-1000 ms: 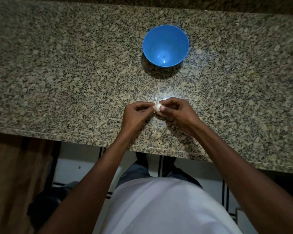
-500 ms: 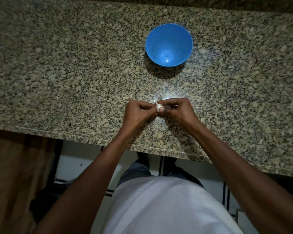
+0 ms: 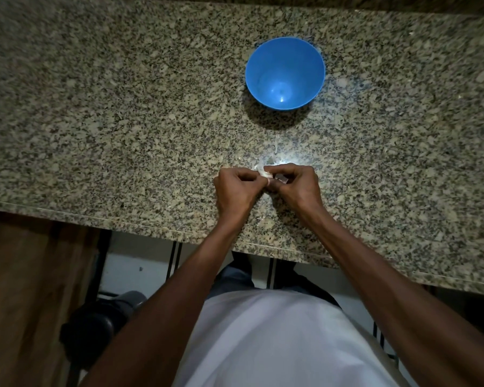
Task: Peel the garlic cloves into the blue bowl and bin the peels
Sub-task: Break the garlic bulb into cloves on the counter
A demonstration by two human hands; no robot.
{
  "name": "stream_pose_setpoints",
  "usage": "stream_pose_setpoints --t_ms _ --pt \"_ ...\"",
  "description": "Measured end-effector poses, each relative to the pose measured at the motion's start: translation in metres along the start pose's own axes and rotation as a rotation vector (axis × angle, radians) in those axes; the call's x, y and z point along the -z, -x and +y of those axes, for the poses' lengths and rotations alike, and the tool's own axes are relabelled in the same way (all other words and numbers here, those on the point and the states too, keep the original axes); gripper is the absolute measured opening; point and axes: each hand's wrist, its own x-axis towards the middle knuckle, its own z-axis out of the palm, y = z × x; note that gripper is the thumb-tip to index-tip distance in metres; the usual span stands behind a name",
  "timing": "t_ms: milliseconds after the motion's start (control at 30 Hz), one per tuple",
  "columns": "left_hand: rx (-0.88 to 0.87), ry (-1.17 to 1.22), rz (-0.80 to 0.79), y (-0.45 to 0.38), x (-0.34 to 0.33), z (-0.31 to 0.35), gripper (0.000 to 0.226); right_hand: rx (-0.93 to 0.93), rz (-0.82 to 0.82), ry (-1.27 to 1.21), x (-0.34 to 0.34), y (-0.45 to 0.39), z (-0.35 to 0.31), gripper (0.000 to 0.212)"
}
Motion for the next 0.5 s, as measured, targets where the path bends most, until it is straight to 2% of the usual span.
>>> stream_pose_setpoints --t_ms 233,367,500 --pt "0.055 0.103 0.027 0.004 -0.006 -0.001 0.015 -0.058 0.027 -0.124 -0.002 0.001 0.006 0.031" --pt "0.007 0.064 -0.175 -0.005 0.016 -0.002 0.024 -0.073 -0.021 -0.077 0.006 -0.004 0.004 0.030" --pt "-0.072 -0.085 -0.286 -0.019 0.031 0.005 0.016 -0.024 -0.056 0.023 0.006 -0.003 -0.003 0.027"
